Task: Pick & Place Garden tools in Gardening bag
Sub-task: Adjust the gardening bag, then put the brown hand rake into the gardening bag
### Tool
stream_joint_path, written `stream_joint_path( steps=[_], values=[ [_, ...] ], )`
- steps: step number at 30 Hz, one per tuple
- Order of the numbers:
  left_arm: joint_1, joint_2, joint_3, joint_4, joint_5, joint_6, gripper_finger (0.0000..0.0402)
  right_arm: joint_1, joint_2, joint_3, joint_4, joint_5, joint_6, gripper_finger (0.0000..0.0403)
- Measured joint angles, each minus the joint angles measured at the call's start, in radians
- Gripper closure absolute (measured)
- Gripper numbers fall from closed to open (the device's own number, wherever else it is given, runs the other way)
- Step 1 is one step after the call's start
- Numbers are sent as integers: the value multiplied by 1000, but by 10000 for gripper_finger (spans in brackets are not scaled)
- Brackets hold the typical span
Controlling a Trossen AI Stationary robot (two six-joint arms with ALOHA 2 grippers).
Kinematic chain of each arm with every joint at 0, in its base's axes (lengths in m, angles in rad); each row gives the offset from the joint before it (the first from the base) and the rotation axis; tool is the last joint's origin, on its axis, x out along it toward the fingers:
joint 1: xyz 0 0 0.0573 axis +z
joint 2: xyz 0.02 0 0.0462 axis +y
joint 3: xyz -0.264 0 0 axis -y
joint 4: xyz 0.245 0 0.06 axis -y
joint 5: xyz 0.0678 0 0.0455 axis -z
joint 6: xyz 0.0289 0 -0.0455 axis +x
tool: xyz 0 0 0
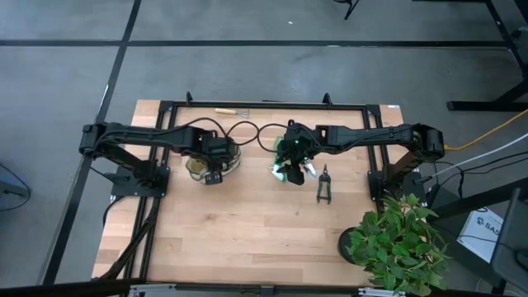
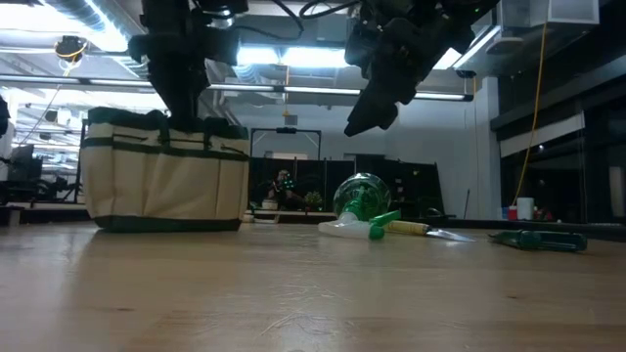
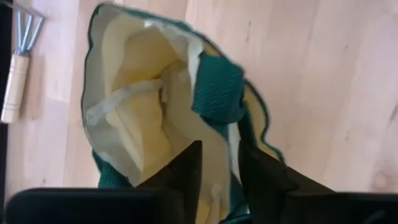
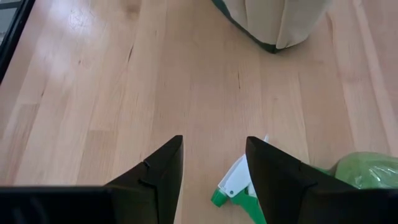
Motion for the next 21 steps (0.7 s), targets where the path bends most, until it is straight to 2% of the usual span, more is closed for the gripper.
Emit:
stream_joint_path(
  steps=[6, 13, 21],
  values=[
    [0, -35, 0, 31, 31, -2, 266, 0, 0, 0, 3, 0, 0, 224],
    [0, -161, 0, 62, 19, 66, 261, 0, 0, 0, 20, 0, 0, 224],
    [1, -355, 0, 104, -80, 86, 261, 0, 0, 0, 20, 0, 0, 224]
  ],
)
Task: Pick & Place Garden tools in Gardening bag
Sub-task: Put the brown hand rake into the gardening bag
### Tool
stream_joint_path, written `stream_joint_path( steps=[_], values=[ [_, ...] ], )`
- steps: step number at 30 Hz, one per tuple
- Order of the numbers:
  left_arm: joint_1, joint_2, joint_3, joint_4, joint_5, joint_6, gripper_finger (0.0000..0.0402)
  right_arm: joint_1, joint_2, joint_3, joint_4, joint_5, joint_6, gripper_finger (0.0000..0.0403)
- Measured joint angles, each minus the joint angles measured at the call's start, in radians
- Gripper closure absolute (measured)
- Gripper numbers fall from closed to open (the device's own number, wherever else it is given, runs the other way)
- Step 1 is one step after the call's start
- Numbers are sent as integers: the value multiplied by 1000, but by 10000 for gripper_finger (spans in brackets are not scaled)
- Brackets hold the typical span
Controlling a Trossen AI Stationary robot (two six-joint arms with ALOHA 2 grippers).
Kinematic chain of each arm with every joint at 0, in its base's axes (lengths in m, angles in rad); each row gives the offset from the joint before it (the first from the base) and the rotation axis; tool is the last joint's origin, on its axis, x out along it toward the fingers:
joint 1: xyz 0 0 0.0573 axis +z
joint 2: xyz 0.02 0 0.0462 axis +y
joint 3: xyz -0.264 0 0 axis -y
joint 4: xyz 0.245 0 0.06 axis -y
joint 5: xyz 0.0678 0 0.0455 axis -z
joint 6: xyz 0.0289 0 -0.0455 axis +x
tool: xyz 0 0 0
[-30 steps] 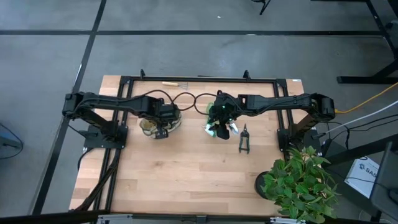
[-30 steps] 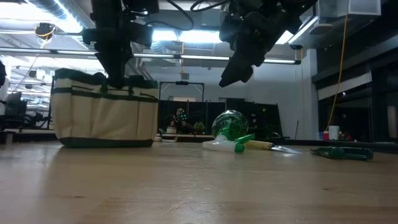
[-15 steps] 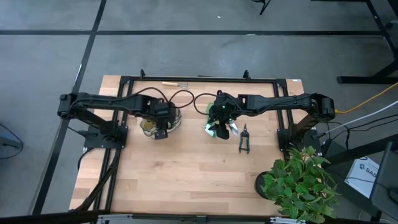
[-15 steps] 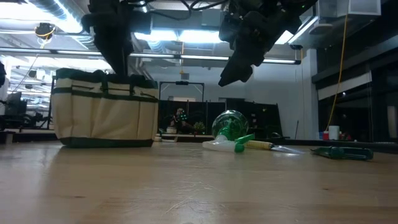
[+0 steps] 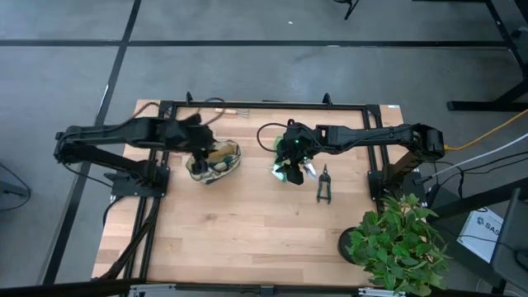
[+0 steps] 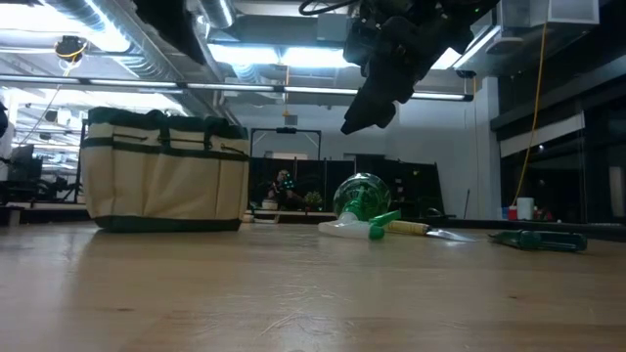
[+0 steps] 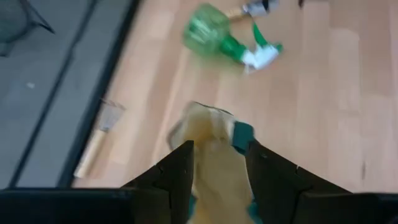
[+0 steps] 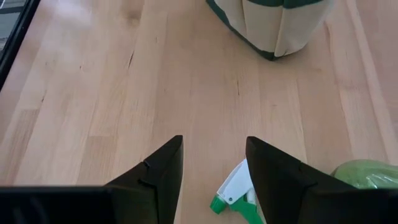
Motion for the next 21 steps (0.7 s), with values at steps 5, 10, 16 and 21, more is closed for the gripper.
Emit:
stream_joint_path(
  steps=[5, 10, 16, 21],
  values=[
    [0, -78, 0, -2, -69, -33, 261, 0, 0, 0, 6, 0, -77, 224],
    [0, -105, 0, -27, -104, -80, 261, -33, -10, 0, -6, -9, -109, 224],
    [0, -108, 0, -79, -105, -134, 261, -116, -53, 0, -20, -117, -202, 224],
    [0, -108, 0, -80, -105, -168, 261, -193, -86, 0, 5, -240, -212, 224]
  ],
)
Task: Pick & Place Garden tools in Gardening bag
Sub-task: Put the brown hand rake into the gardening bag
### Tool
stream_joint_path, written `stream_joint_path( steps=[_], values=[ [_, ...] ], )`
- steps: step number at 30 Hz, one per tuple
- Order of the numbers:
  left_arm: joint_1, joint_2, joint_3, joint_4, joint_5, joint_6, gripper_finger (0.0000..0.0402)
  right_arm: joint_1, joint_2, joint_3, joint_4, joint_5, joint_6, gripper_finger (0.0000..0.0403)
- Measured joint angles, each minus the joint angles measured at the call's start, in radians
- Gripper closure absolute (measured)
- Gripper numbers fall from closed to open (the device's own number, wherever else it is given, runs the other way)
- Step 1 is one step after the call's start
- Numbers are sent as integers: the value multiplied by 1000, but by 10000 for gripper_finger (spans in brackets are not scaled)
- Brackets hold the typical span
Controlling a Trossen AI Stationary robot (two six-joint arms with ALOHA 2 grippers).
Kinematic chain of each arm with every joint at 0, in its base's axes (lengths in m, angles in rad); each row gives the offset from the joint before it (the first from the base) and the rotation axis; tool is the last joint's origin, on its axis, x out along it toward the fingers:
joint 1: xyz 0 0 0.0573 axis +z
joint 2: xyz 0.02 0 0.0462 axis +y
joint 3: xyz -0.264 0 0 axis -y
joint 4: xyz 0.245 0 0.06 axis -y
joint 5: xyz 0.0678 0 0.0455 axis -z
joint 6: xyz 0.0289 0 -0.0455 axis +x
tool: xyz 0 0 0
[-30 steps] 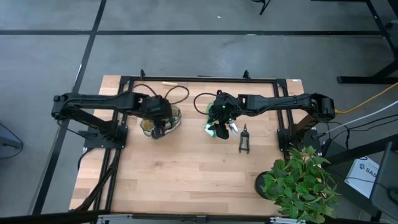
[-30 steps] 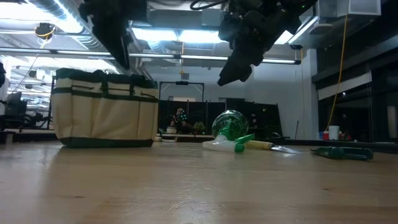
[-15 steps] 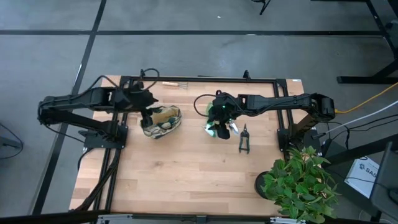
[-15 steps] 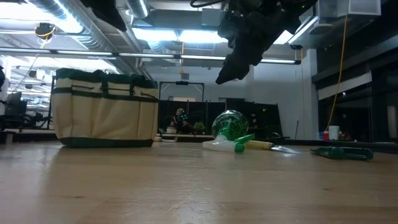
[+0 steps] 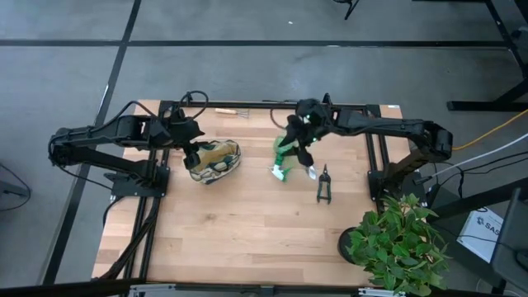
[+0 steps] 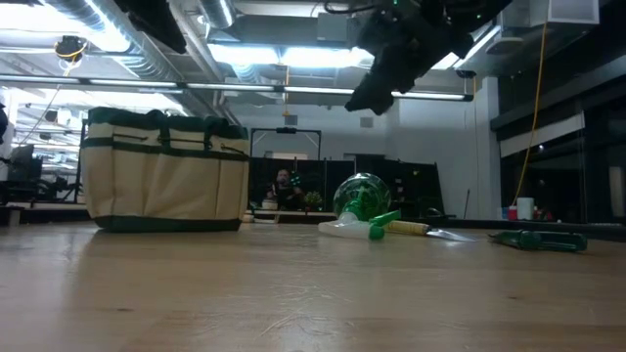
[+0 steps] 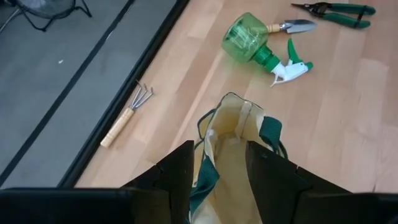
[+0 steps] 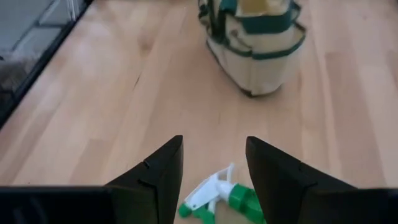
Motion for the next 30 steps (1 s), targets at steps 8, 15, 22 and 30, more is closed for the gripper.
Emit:
stream_joint_path(
  steps=[8, 15, 22, 30],
  values=[
    [0, -5, 0, -41, -15, 23, 261, -38, -89, -7, 13, -104, 49, 224],
    [0, -5, 0, -58, -135, 24, 261, -36, -211, -231, 295, -80, 151, 224],
    [0, 9, 0, -48, -223, -7, 261, -50, -357, -470, 534, 88, 213, 224],
    [49, 85, 1, -16, -238, 49, 261, -53, -397, -531, 592, 116, 156, 224]
  ],
)
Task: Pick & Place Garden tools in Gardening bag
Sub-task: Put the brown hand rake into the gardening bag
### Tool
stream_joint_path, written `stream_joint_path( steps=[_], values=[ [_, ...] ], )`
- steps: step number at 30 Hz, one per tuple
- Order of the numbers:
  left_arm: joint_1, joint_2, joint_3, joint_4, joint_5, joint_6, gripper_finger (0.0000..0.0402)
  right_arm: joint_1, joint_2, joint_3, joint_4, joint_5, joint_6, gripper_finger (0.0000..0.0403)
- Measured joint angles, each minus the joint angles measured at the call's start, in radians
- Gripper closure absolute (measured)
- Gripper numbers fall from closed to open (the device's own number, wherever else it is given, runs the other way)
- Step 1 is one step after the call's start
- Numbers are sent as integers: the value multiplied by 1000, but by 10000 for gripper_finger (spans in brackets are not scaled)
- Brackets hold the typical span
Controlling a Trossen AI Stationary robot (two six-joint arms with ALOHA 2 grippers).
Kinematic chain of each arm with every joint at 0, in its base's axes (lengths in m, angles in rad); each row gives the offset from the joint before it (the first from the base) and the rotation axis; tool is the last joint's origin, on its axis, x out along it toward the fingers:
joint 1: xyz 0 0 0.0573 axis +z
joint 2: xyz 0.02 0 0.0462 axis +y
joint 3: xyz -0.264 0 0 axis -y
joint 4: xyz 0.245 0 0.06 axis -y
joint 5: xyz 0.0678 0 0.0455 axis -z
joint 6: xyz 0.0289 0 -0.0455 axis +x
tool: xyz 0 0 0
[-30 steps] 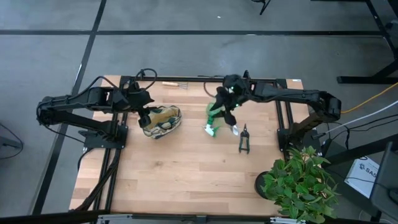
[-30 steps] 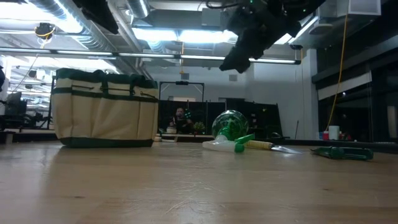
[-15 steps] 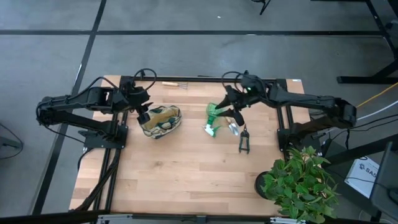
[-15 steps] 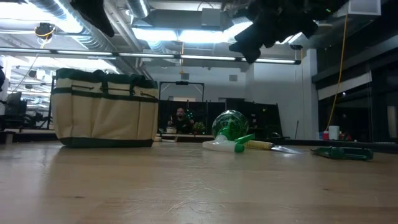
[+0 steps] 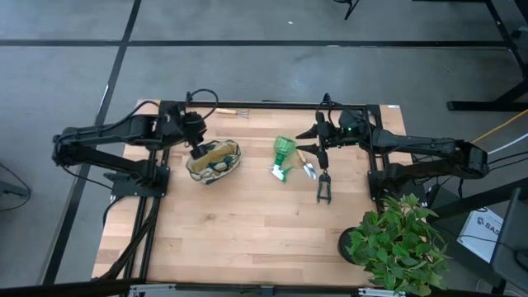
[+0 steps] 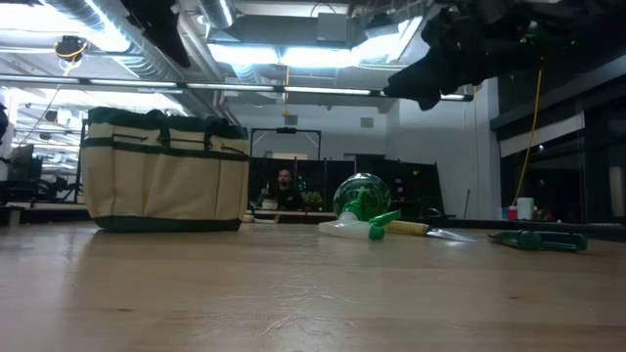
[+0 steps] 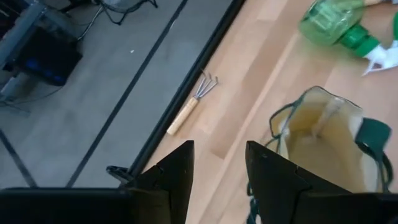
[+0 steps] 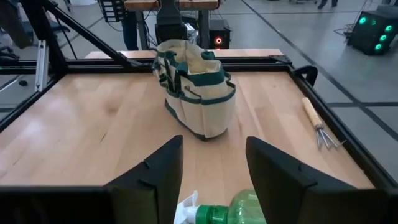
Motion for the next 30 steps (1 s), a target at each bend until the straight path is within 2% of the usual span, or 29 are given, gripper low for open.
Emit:
stream_joint_path(
  steps=[4, 11, 15, 24, 30],
  values=[
    [48, 40, 0, 51, 17, 50, 261, 0, 0, 0, -6, -2, 2, 224],
    [145, 92, 0, 143, 108, 149, 261, 0, 0, 0, -8, -5, 28, 224],
    [206, 117, 0, 174, 163, 189, 261, -1, 0, 0, -1, 2, -23, 224],
    [275, 142, 0, 175, 304, 188, 261, -2, 0, 0, 7, 320, -14, 224],
    [274, 142, 0, 213, 307, 188, 261, -2, 0, 0, 7, 359, -21, 224]
  ],
)
